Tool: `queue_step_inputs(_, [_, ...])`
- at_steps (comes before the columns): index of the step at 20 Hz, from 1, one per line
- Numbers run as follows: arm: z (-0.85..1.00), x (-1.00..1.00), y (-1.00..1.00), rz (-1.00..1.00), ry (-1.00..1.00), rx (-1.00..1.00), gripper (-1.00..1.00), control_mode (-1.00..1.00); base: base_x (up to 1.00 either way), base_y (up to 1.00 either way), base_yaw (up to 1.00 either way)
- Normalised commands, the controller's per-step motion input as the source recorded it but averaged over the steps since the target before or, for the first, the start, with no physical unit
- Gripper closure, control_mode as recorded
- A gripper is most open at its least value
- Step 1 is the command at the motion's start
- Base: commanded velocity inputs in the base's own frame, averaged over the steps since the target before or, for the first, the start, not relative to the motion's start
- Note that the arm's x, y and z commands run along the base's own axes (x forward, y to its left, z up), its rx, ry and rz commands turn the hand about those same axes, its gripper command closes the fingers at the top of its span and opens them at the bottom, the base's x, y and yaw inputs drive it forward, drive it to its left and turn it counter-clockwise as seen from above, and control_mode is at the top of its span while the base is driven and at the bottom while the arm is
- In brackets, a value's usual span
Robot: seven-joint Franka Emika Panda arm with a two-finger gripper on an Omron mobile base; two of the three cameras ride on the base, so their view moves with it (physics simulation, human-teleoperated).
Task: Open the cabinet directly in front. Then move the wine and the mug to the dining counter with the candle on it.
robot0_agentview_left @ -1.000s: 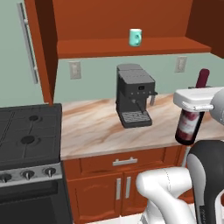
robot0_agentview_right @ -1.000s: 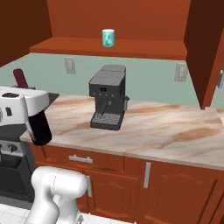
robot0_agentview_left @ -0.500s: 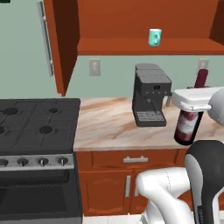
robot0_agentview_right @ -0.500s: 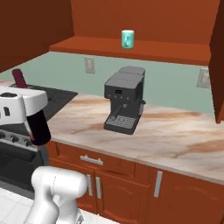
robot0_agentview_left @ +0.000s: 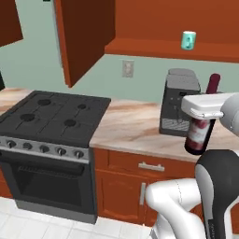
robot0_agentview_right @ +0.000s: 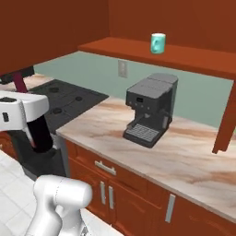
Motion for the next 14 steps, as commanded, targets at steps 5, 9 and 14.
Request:
queue_step_inputs(5, [0.0,0.0,0.0,0.0,0.0,0.0,1.0,1.0,-0.38,-0.55,0.49])
queue_step_inputs(9, [0.0,0.0,0.0,0.0,0.0,0.0,1.0,1.0,-0.34,-0.48,0.51])
queue_step_inputs(14, [0.0,0.0,0.0,0.0,0.0,0.0,1.0,1.0,-0.22,-0.37,0.54])
